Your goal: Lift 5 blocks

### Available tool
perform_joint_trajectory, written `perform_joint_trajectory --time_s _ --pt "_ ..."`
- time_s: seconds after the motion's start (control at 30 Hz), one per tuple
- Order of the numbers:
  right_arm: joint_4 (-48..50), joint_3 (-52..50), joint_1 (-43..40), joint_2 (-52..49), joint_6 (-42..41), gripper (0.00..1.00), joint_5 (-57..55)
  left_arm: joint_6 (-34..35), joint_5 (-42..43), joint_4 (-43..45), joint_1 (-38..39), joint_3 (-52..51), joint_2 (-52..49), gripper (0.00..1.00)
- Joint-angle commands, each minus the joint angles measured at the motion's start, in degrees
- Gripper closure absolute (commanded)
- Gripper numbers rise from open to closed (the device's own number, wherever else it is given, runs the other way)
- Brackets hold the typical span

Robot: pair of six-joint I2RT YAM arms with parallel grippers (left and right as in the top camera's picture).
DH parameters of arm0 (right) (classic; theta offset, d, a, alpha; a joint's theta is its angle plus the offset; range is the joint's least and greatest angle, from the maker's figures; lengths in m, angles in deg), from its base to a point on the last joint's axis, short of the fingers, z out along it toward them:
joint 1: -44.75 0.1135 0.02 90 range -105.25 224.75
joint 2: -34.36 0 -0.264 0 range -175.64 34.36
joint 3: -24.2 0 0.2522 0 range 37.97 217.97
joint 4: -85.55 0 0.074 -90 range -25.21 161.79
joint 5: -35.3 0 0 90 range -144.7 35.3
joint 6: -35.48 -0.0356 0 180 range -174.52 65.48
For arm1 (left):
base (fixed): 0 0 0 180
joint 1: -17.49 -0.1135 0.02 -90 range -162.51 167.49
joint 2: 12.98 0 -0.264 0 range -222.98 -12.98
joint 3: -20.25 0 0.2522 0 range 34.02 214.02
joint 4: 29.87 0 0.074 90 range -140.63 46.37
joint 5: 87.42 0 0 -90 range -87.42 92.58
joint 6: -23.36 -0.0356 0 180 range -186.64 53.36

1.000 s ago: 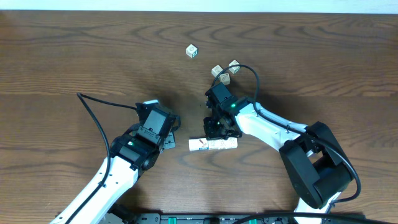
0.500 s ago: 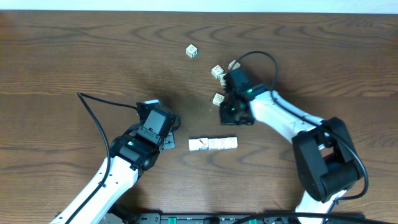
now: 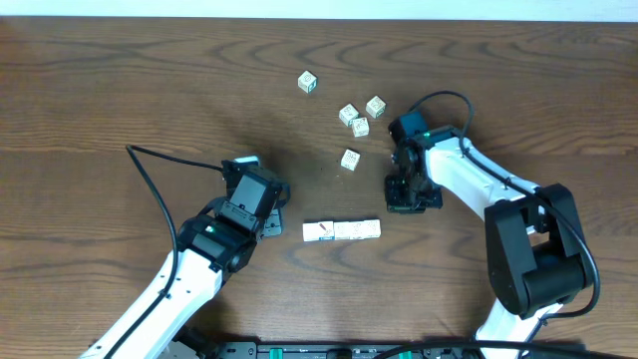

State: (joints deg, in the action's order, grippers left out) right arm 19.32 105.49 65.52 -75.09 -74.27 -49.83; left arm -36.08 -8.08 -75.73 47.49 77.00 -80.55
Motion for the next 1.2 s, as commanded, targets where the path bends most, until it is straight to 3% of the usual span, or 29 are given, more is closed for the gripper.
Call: perform_joint_trajectory --time_s 0.0,0.53,0.8,1.17 --pt "0.0 -1.6 3.0 1.2 1.4 0.99 -0.3 -0.6 -0.3 0.1 -0.3 -0.4 -2.5 0.81" --pt "6.2 -9.0 9.0 1.2 -10.3 0.99 0.5 1.6 -0.3 3.1 -0.3 -0.4 -15.1 0.81" --pt "7.1 -9.1 9.0 1.2 -9.4 0.99 4.8 1.6 5.2 3.3 -0.3 -0.4 -15.2 0.81" --pt "4.3 -9.1 8.9 1.2 -3.7 0.99 2.9 1.4 5.4 3.2 -0.3 -0.4 -15.2 0.81"
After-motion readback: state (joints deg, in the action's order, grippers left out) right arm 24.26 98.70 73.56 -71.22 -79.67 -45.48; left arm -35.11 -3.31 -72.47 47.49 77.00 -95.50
